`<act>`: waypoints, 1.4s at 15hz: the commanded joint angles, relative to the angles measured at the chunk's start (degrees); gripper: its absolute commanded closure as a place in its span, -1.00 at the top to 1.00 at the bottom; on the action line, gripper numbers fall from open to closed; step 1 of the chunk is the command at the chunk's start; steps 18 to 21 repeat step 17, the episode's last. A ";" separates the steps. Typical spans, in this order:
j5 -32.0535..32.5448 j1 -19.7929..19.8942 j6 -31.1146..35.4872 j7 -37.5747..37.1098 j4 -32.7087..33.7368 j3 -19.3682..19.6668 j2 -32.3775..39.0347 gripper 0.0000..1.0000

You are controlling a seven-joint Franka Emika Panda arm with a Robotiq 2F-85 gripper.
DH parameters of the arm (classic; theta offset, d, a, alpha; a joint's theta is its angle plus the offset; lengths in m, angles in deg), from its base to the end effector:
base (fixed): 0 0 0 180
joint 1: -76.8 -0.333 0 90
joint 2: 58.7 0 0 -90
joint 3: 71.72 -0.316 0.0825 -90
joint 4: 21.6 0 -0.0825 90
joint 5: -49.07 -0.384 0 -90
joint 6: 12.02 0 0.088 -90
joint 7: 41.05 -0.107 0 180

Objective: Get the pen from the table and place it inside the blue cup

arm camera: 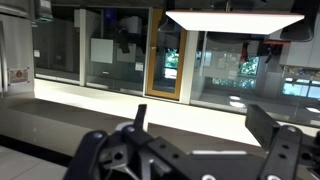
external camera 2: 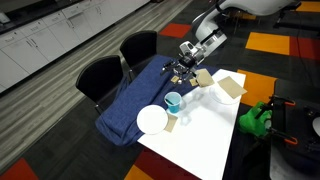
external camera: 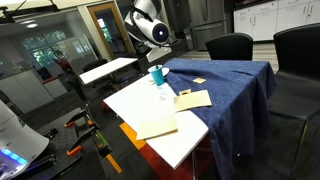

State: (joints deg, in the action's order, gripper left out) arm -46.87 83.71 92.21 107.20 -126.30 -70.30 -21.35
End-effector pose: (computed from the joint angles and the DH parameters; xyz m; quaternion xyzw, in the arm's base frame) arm 0.6388 -0.0098 0.1982 -0.6004 -0.4613 -0.5601 0.3361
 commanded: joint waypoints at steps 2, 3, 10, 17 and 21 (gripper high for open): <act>0.79 -1.18 -0.25 -3.26 -7.48 1.44 -8.80 1.00; 0.60 -1.28 0.17 -4.09 -8.18 1.50 -9.89 1.00; 1.50 -1.61 0.34 -8.82 -11.45 2.08 -14.69 1.00; 0.64 -1.56 -0.33 -7.17 -9.90 2.17 -12.46 1.00; 0.64 -1.56 -0.33 -7.17 -9.90 2.17 -12.46 1.00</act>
